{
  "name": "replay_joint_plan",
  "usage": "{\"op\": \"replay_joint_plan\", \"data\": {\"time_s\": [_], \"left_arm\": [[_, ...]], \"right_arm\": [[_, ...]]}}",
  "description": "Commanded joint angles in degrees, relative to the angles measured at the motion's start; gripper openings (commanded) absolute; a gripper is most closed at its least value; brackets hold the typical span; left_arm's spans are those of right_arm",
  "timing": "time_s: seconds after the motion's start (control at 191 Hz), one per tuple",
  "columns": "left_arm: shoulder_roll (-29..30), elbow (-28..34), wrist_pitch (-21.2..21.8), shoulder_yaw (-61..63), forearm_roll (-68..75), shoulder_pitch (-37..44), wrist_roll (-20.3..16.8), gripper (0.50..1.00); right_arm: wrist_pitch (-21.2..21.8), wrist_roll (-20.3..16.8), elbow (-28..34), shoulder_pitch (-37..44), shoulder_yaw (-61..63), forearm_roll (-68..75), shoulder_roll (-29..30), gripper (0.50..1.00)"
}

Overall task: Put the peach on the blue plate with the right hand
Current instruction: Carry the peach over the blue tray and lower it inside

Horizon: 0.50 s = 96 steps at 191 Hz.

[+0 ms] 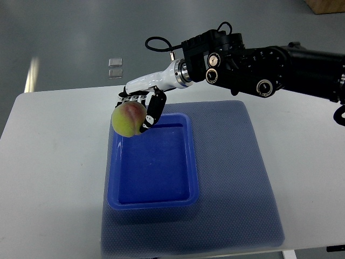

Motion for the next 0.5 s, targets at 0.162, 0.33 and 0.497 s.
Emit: {"op": "replay_joint_plan", "data": {"time_s": [0.162, 0.33, 0.497], "left_arm": [[0.0, 0.2, 0.0, 0.0, 0.0, 0.0, 0.0, 1.000], [0.0, 0.3, 0.0, 0.0, -0.1, 0.0, 0.0, 1.000], [0.0, 0.3, 0.0, 0.0, -0.1, 0.0, 0.0, 1.000]], "right_arm": [[-1.0, 0.1, -6.9, -8.5, -0.3, -4.2, 2.1, 0.635], [-1.0, 0.2, -8.2, -11.0, -0.3, -6.5, 2.1, 0.672], [-1.1, 0.2, -8.2, -12.5, -0.2, -6.5, 2.1, 0.748]]}}
